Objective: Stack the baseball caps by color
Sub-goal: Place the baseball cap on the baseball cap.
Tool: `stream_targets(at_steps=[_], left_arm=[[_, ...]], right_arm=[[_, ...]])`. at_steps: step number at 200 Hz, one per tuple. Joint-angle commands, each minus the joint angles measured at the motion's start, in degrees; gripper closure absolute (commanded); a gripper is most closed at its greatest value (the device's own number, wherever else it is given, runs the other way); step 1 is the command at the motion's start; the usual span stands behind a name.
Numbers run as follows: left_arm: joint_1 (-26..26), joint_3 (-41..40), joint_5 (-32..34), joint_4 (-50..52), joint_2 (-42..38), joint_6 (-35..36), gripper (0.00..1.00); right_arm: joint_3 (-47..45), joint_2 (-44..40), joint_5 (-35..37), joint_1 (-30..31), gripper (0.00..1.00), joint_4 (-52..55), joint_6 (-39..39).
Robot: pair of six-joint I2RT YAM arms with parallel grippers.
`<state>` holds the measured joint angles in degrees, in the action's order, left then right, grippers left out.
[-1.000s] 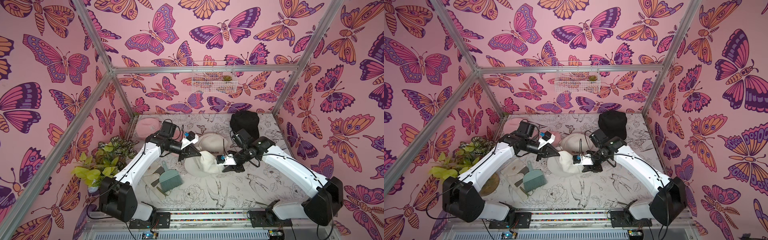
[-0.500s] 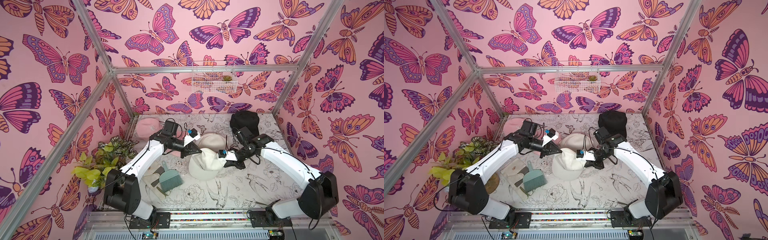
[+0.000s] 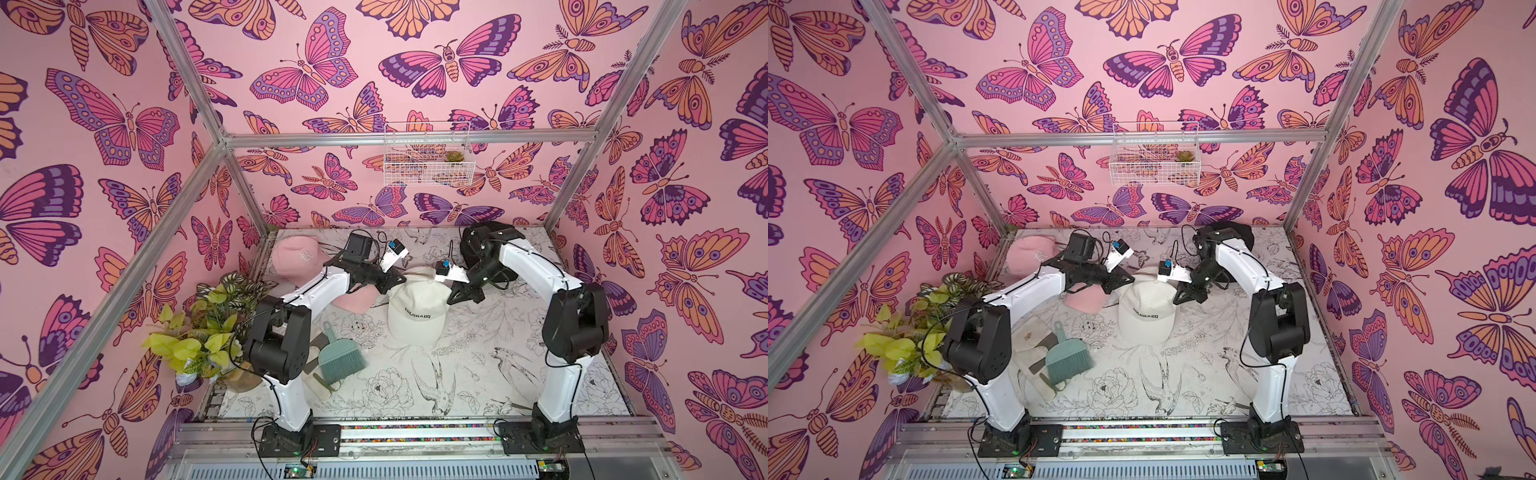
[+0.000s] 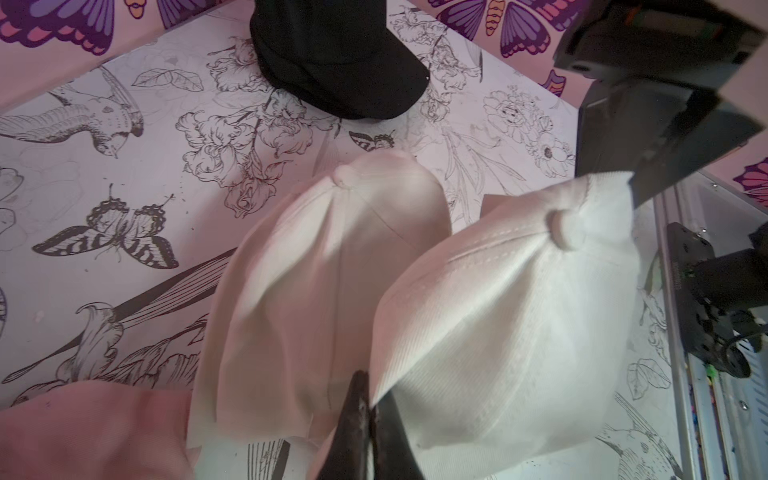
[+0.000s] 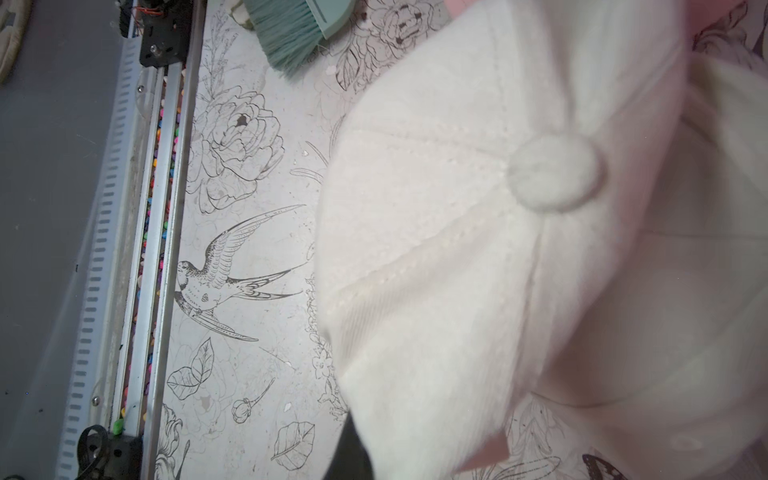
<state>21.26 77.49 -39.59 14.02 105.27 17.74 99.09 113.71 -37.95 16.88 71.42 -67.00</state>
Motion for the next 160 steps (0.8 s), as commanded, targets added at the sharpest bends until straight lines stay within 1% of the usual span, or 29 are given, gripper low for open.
stream_targets(at_steps=[1, 32, 48, 69, 92, 105, 116, 123, 141, 160], left_arm=[[-0.34, 3.12, 4.65, -2.53, 2.53, -2.41, 1.0], [-0.42, 5.27, 7.33, -2.43, 5.35, -2.66, 1.0], [-0.43, 5.89, 7.79, -2.42, 6.34, -3.04, 1.0], [-0.51, 6.18, 6.99, -2.4, 7.11, -3.15, 1.0], [-0.68, 6.05, 8.73, -2.42, 8.36, -3.15, 1.0], [-1.03, 5.79, 8.37, -2.45, 9.22, -3.15, 1.0], [-1.59, 5.5, 7.02, -2.52, 10.06, -3.46, 1.0], [-1.89, 5.4, 7.03, -2.67, 10.61, -4.03, 1.0], [-2.36, 5.34, 9.18, -2.71, 12.02, -5.56, 1.0], [-2.37, 5.47, 11.85, -2.64, 12.26, -7.32, 0.99]], right_arm=[[3.62, 2.4, 3.08, -1.33, 1.0, 6.1, 2.31], [3.09, 2.9, 5.34, -2.28, 1.0, 0.89, 6.01], [3.12, 3.17, 5.91, -2.38, 1.0, -1.69, 9.48], [4.23, 4.37, 5.63, -2.73, 0.98, -3.89, 14.56], [4.67, 6.27, 6.12, -3.06, 0.96, -6.42, 18.95], [4.58, 7.06, 8.8, -3.07, 0.92, -10.67, 26.79], [3.83, 7.18, 11.99, -3.08, 0.9, -15.51, 34.93], [2.04, 6.77, 13.32, -3.08, 0.9, -19.21, 38.83], [-4.67, 3.99, 14.04, -3.0, 0.87, -28.87, 45.88], [-10.43, 0.81, 14.58, -3.0, 0.78, -37.33, 51.39]])
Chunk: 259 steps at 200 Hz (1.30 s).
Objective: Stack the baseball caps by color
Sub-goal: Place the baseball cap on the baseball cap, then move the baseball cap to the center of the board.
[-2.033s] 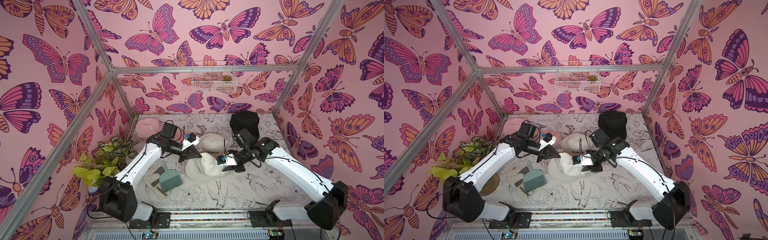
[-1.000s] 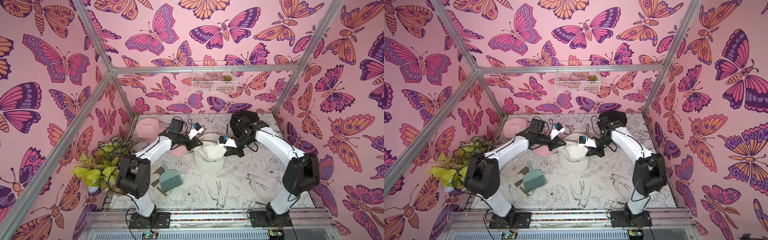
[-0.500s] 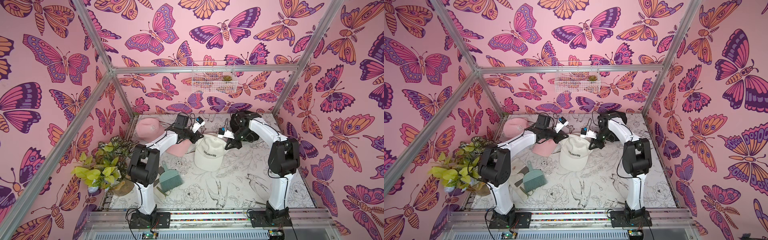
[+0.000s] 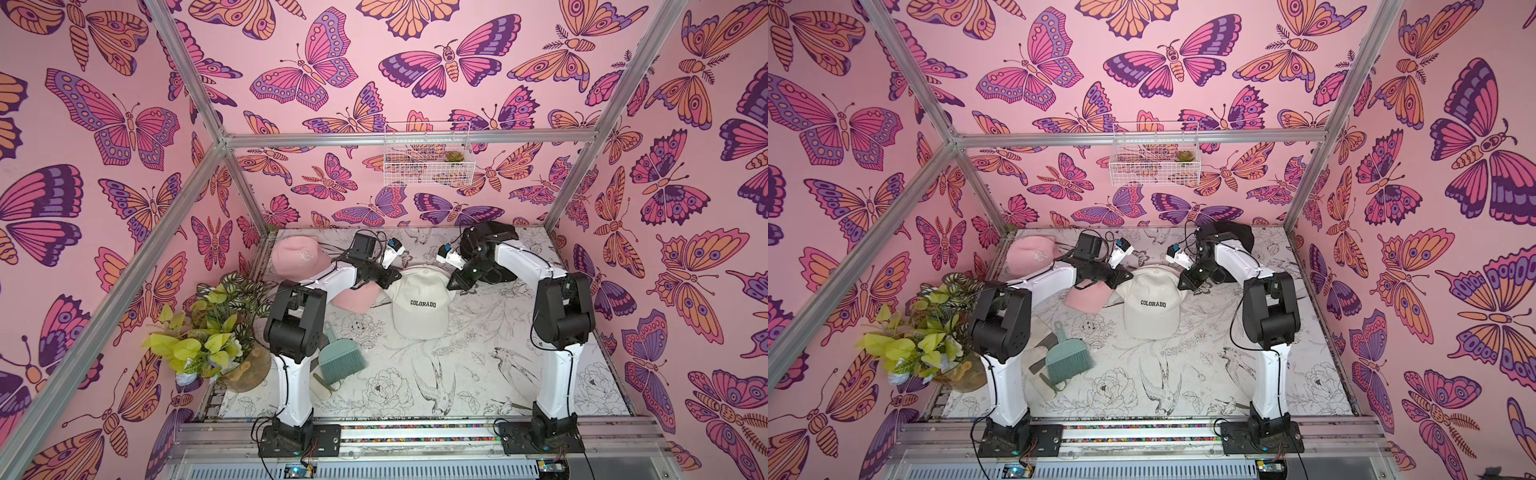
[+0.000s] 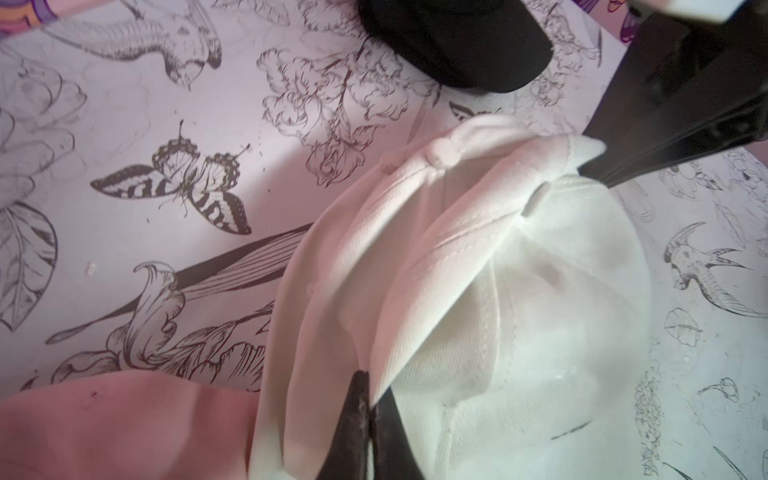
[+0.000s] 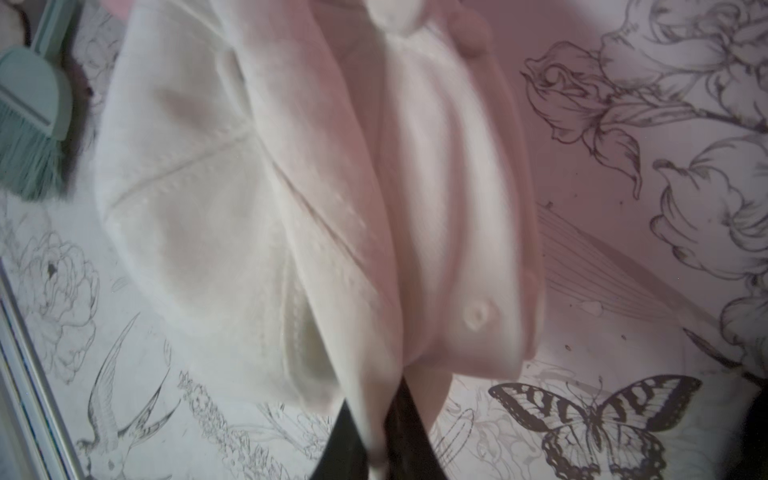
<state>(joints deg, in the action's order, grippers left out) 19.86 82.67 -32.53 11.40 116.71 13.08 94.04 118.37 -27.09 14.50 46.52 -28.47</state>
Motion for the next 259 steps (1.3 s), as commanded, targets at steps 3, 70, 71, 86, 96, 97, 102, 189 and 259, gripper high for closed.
stream_targets(at_steps=[3, 70, 71, 86, 96, 97, 102, 189, 259], left_arm=[[-0.99, 0.29, 4.96, -0.07, 0.71, -3.0, 0.98], [-1.14, -0.94, 11.56, 0.01, -7.7, -20.29, 0.21], [-1.14, -1.07, 11.72, -0.03, -7.84, -20.42, 0.2], [-1.14, -3.23, 14.14, -0.06, -10.49, -21.96, 0.13], [-1.14, -4.96, 15.79, -0.41, -12.49, -23.11, 0.11], [-1.14, -5.23, 15.95, -0.54, -12.7, -23.19, 0.11], [-1.11, -6.24, 16.85, -0.76, -13.59, -23.95, 0.1], [1.7, -19.66, 2.88, -5.47, -20.14, -36.37, 0.11], [2.73, -25.23, 0.89, -17.54, -14.72, -46.68, 0.1]], right_arm=[[-6.07, -4.43, 3.97, -0.62, 0.76, -13.44, 13.7], [-20.05, -17.37, 11.45, -0.61, 0.31, -34.37, 32.68], [-20.31, -17.64, 11.62, -0.57, 0.3, -34.6, 32.86], [-23.95, -20.97, 14.19, -0.52, 0.01, -38.0, 35.51], [-26.94, -23.26, 15.13, -0.53, 0.01, -40.48, 37.37], [-27.27, -23.48, 15.13, -0.48, 0.01, -40.78, 37.53], [-28.88, -24.49, 15.11, -0.52, 0.01, -42.01, 38.41], [-44.55, -32.21, 9.42, 5.37, 0.01, -50.5, 49.97], [-46.1, -24.03, 10.72, 11.95, 0.01, -60.82, 53.26]])
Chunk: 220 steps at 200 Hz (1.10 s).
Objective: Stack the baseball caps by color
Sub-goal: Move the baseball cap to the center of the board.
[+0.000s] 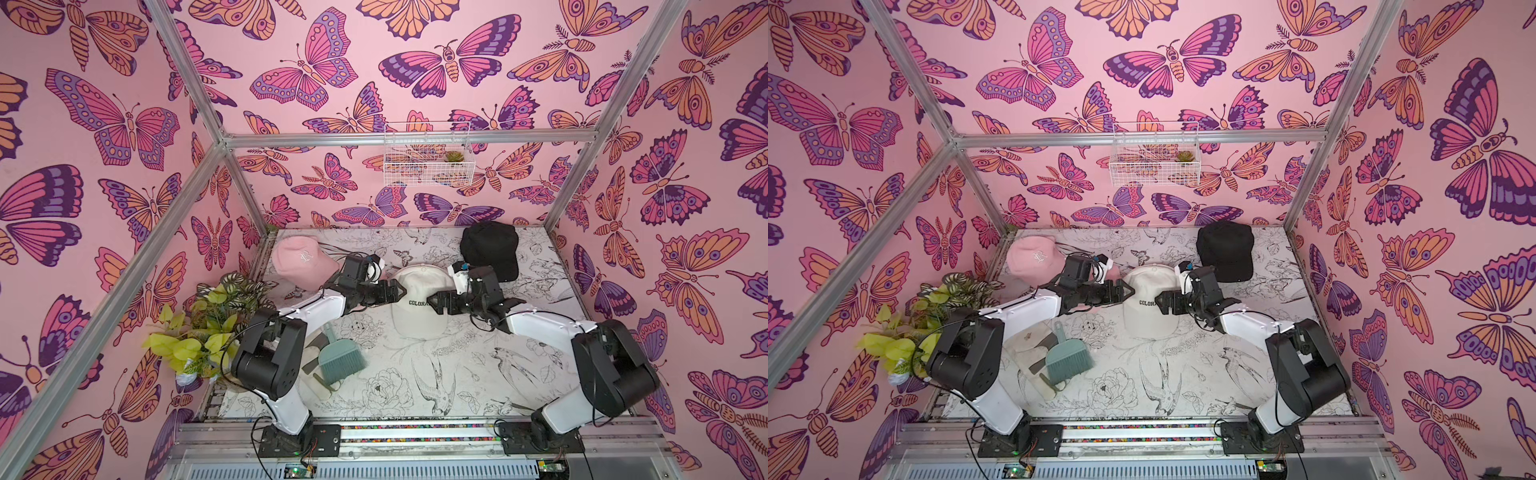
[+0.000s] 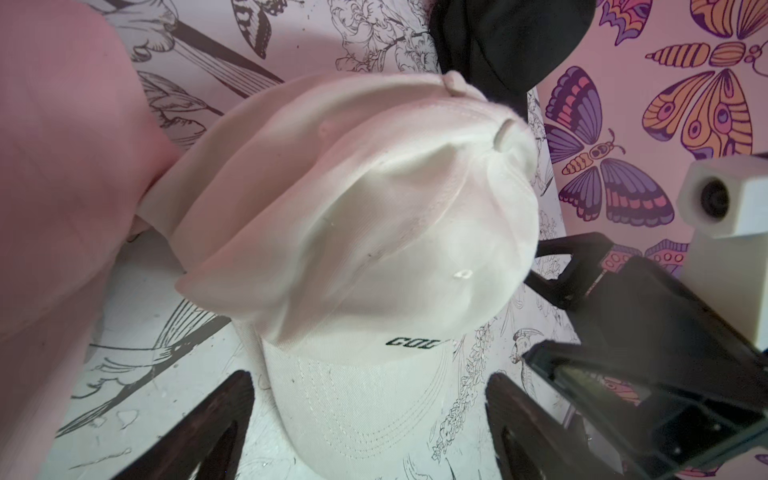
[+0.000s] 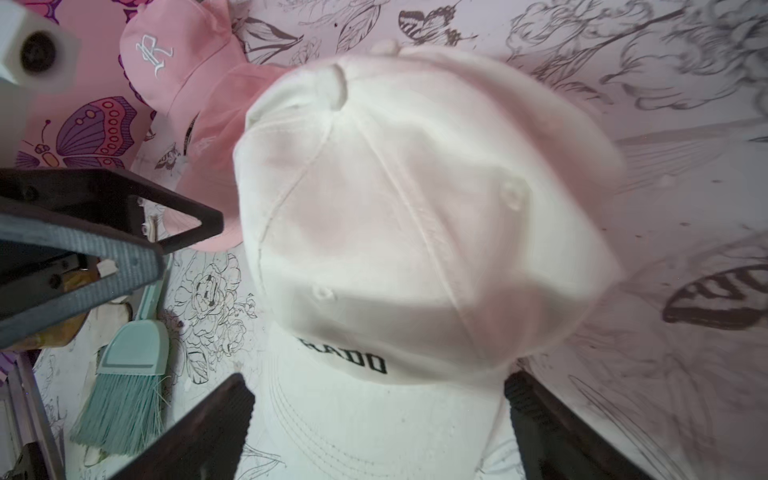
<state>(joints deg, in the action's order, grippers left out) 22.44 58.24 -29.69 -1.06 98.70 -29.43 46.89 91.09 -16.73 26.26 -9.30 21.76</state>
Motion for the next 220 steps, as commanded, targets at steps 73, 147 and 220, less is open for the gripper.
stream_targets(at_steps=[73, 147, 220], left_arm=[[0.42, 3.29, -2.02, -9.23, 13.23, -5.76, 0.11], [-0.02, 20.05, -3.83, -9.17, 26.29, -6.48, 0.11], [-0.35, 36.8, -4.43, -7.6, 38.29, -7.46, 0.1]], right_arm=[[4.74, 9.99, 1.89, 0.16, 0.0, -7.82, 6.62], [20.57, 20.96, 9.71, -2.8, 0.0, 1.83, 2.84], [37.57, 32.73, 9.83, -6.3, 0.01, 8.77, 5.96]])
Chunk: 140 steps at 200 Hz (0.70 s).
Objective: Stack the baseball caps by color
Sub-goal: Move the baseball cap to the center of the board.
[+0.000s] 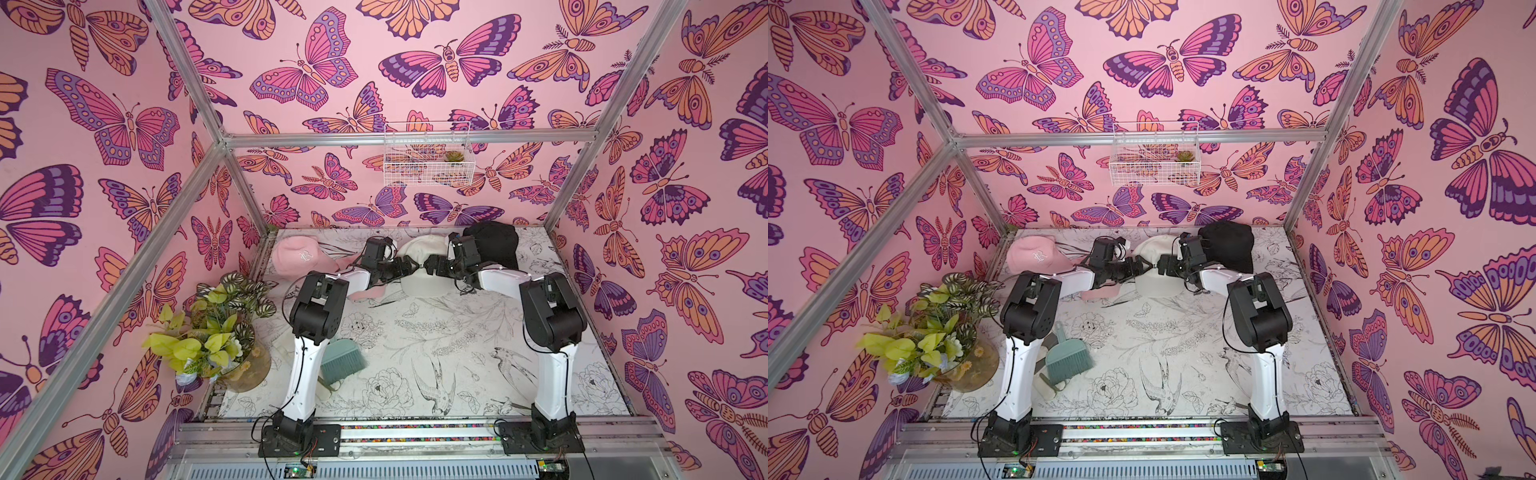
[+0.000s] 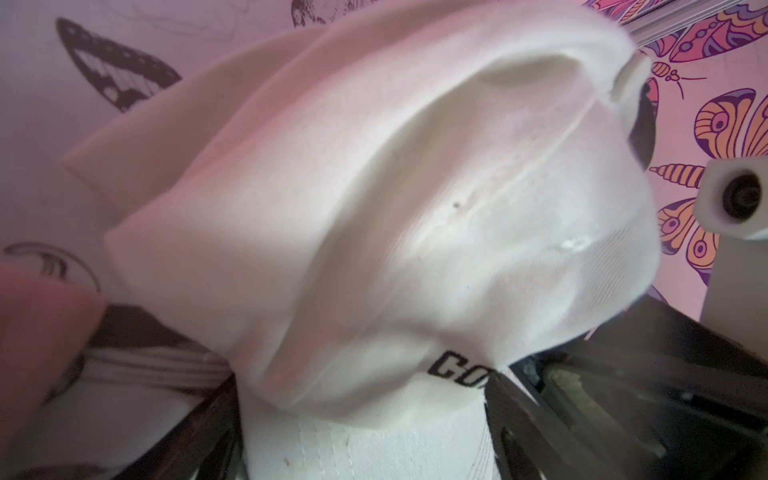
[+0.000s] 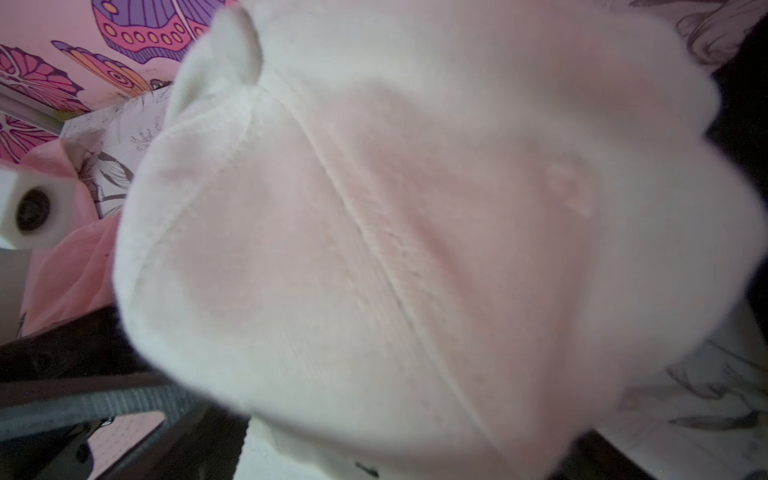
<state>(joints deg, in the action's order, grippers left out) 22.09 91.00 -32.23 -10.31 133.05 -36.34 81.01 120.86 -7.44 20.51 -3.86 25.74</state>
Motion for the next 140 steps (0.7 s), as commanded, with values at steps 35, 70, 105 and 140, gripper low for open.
stream_targets(at_steps=[35, 70, 105, 140], left_arm=[[-0.29, 12.46, -2.15, 2.7, 9.55, -0.95, 0.1], [-1.14, 16.47, -2.1, 4.73, 10.11, -0.53, 0.1], [-2.29, 9.12, 1.85, 5.64, 0.22, 2.19, 0.08], [-2.5, -0.84, 10.37, 8.21, -11.86, 5.9, 0.04]], right_arm=[[5.78, 5.23, 1.83, -1.67, 0.0, 1.93, 4.72], [7.6, 4.74, -1.52, -3.34, 0.01, 1.33, 5.1], [2.08, -3.47, -3.48, -3.64, 0.01, -1.18, 3.73], [-8.13, -12.62, -2.54, -3.64, 0.01, -6.68, 2.91]])
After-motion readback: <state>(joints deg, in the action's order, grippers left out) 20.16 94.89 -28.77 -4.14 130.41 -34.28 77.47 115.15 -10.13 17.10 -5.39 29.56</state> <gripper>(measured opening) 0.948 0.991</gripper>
